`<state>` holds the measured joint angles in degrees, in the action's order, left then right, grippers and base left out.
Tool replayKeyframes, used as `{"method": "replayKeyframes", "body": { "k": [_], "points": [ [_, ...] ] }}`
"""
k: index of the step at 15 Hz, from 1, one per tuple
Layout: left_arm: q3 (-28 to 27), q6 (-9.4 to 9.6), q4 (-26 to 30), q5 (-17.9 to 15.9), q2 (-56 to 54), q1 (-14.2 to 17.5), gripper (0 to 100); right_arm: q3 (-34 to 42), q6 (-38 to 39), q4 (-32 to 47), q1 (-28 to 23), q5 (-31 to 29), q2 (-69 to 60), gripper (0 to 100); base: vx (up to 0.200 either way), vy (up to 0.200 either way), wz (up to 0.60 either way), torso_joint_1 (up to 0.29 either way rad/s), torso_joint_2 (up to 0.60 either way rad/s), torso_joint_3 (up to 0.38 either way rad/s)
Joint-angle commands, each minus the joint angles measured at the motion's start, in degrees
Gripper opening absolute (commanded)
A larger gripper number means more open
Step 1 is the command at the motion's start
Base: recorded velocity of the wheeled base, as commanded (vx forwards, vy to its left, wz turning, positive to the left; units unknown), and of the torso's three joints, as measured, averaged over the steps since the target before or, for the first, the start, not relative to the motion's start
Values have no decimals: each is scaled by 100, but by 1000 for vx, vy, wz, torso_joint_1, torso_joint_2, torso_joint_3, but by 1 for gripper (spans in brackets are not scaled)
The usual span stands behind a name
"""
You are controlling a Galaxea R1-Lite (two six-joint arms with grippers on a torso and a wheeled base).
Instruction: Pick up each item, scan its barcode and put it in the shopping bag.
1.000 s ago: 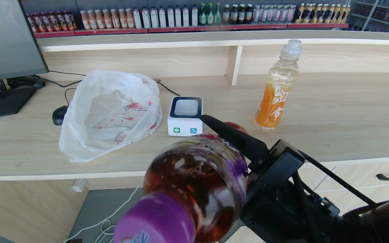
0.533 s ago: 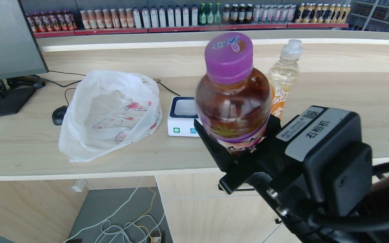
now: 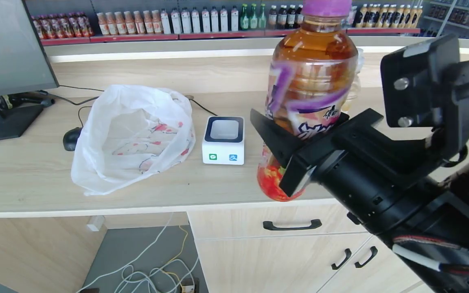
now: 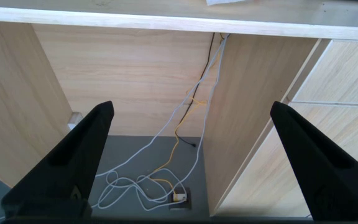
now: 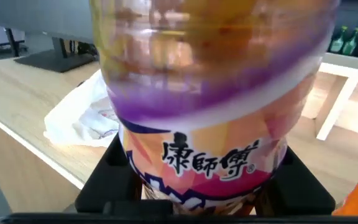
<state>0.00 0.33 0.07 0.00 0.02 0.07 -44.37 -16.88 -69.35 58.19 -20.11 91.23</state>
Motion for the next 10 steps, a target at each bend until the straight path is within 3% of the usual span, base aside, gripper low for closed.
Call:
{"method": "replayKeyframes", "body": {
  "k": [1, 10],
  "points": [
    [0, 2, 1, 0, -2, 1, 100, -36, 414, 106, -53, 87, -343, 0, 0, 0, 0, 0, 0, 0],
    [0, 2, -7, 0, -2, 1, 100, 263, 818, -149, -343, 500, -668, 0, 0, 0, 0, 0, 0, 0]
  ]
}}
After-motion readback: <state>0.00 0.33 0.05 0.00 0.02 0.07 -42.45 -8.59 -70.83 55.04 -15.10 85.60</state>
